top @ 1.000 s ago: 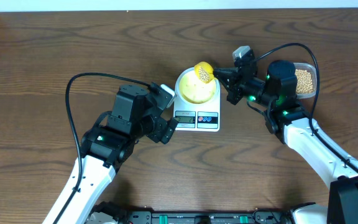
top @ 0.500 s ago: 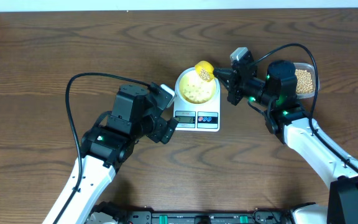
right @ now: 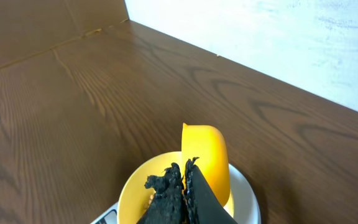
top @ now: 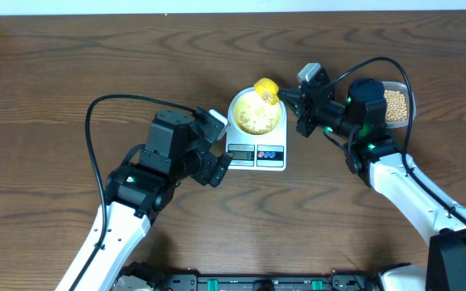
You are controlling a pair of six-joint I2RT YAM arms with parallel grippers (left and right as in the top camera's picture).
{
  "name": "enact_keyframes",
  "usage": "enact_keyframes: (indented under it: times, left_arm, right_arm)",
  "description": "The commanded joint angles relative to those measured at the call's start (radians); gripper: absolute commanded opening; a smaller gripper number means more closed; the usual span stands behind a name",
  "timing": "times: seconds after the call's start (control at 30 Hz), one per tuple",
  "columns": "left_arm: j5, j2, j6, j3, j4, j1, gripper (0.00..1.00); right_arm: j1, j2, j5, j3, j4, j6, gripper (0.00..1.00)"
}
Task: Scoop item into bowl and weigh 50g on scale
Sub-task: 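Tip the yellow scoop over the yellow bowl to pour soybeans in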
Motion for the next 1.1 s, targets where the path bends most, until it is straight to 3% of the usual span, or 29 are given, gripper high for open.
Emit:
enact_keyframes:
  times: [0.0,0.83,1.07]
  left_arm:
    - [0.015,0.002,0.013,-0.019,0.003,0.004,0.88]
    - [0.015,0.002,0.013,-0.019,0.003,0.004,0.88]
    - [0.015,0.002,0.013,-0.019,0.004,0.004,0.88]
  right_arm:
    - [0.012,0.013,0.0,0.011,0.0,-0.047,0.01]
    - [0.012,0.013,-0.069,0.011,0.0,-0.252,0.01]
    - [0.011,0.012,-0.068,0.011,0.021,-0.199,0.01]
